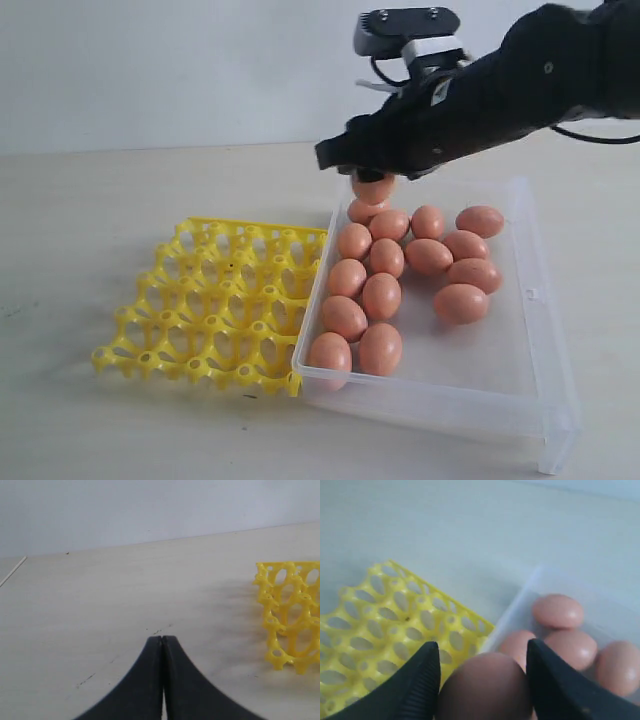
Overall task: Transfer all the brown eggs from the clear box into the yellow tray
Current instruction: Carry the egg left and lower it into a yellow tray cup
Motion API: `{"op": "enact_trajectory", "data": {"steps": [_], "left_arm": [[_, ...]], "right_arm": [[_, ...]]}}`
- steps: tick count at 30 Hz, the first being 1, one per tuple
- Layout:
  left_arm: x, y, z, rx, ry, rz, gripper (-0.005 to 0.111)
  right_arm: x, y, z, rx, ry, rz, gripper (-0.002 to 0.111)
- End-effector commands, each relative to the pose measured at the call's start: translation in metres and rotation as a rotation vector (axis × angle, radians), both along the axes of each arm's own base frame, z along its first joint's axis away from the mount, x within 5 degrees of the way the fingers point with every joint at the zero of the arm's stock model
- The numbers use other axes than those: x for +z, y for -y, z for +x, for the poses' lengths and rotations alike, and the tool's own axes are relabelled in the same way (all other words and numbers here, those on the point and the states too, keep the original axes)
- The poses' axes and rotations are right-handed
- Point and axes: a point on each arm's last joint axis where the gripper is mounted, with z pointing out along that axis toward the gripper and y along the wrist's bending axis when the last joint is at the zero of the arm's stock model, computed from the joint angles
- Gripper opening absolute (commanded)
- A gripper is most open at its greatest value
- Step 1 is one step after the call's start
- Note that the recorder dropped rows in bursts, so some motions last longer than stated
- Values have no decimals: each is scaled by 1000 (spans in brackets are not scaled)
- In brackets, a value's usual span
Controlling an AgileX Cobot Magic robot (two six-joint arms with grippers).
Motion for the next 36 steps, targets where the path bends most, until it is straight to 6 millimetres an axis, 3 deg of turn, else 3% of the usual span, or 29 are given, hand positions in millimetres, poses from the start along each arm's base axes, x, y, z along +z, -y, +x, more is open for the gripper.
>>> {"op": "enact_trajectory", "data": {"steps": [1, 5, 8, 17, 23, 36], "left_arm": [[3, 0, 0, 0, 23, -11, 0], [3, 0, 0, 0, 23, -11, 0], [3, 0, 0, 0, 23, -11, 0], [3, 0, 0, 0, 23, -11, 0], [3, 0, 0, 0, 23, -11, 0], [3, 0, 0, 0, 23, -11, 0]], "right_arm": [[-1, -46, -21, 144, 265, 72, 0], [-19, -86, -23, 218, 403, 222, 0], [-39, -106, -11, 260, 401, 299, 0], [-70, -146, 20, 349, 360, 294, 7], [-90, -157, 42, 324, 333, 242, 7], [-124, -164, 64, 312, 316, 207, 7]]}}
